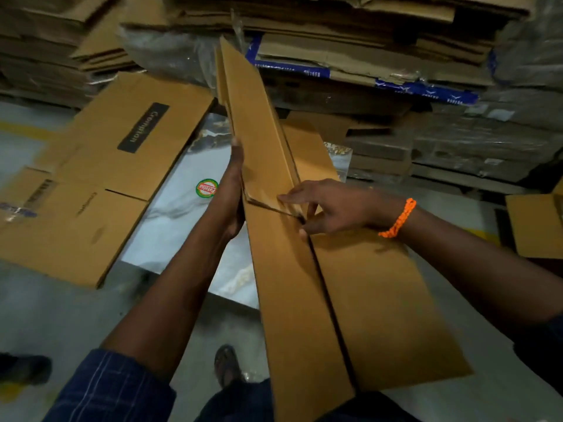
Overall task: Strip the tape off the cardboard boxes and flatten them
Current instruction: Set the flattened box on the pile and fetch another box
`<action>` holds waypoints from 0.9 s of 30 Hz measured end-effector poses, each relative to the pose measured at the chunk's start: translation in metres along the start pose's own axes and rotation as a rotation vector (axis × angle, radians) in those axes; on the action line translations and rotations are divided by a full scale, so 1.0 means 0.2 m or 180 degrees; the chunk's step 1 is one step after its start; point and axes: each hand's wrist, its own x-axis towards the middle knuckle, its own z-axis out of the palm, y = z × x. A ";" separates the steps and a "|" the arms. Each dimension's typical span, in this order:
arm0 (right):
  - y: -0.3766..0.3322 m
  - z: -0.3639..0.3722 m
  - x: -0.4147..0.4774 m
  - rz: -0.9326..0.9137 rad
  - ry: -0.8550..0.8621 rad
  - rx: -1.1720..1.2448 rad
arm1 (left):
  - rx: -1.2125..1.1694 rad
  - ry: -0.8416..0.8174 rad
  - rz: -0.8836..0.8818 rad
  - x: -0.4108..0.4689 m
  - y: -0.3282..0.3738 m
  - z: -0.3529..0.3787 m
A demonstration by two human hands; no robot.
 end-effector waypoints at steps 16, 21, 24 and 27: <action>-0.37 0.54 0.34 0.2653 0.1752 0.3720 | 0.0734 -0.0363 -0.0205 -0.04 0.28 -1.13; -0.59 0.68 0.67 0.2411 0.1330 0.3622 | 0.0996 -0.0107 0.0100 -0.07 0.47 -1.37; -0.81 0.67 0.95 0.1800 0.1505 0.3046 | 0.1287 0.0041 0.0264 -0.13 0.53 -1.41; -1.04 0.67 1.17 0.1604 0.1325 0.2188 | 0.1514 0.0141 0.0263 -0.16 0.55 -1.47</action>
